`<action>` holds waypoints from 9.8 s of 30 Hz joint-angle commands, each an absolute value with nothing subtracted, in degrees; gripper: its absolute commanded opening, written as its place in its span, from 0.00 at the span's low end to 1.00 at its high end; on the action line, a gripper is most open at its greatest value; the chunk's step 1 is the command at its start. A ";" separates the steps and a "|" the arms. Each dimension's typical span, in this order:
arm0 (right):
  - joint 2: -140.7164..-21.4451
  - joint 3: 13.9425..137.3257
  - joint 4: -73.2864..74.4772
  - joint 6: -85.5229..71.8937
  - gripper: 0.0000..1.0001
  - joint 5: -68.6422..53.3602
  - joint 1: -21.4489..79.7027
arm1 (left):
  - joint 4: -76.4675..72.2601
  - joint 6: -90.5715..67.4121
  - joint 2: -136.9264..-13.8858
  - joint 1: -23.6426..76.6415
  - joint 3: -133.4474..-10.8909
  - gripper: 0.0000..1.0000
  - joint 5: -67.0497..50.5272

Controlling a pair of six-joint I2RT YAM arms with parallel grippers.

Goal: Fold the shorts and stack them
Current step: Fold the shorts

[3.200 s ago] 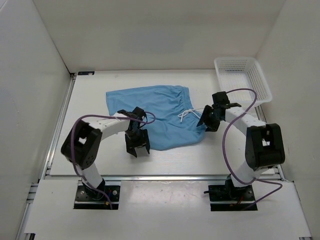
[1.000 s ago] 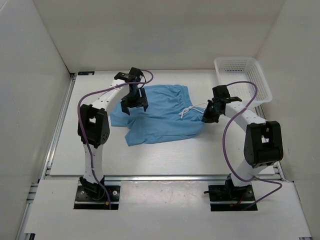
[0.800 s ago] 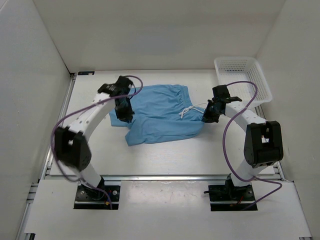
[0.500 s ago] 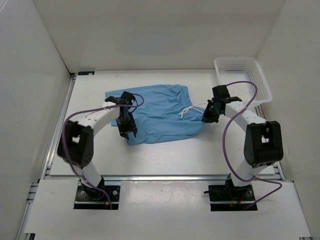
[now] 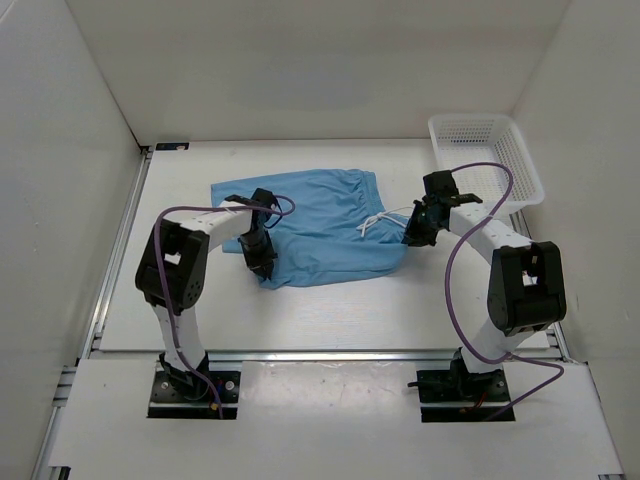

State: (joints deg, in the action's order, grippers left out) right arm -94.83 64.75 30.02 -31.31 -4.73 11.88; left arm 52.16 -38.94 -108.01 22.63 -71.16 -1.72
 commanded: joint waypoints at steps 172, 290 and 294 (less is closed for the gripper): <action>-90.70 47.82 14.17 -43.06 0.78 -19.33 3.96 | 53.44 -28.56 -116.28 -0.18 -90.26 0.75 -6.94; -137.12 143.35 31.58 -31.99 0.40 -6.93 49.48 | 53.00 -25.22 -119.19 -2.37 -86.75 0.76 -11.60; -128.43 134.68 28.58 -30.24 0.56 -7.73 48.87 | 53.00 -26.54 -115.15 -6.75 -84.82 0.77 -10.20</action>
State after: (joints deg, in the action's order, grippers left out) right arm -137.27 138.30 36.77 -31.44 -1.56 48.86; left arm 54.11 -26.15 -119.17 -2.96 -86.94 -12.58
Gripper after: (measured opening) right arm 0.548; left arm 0.769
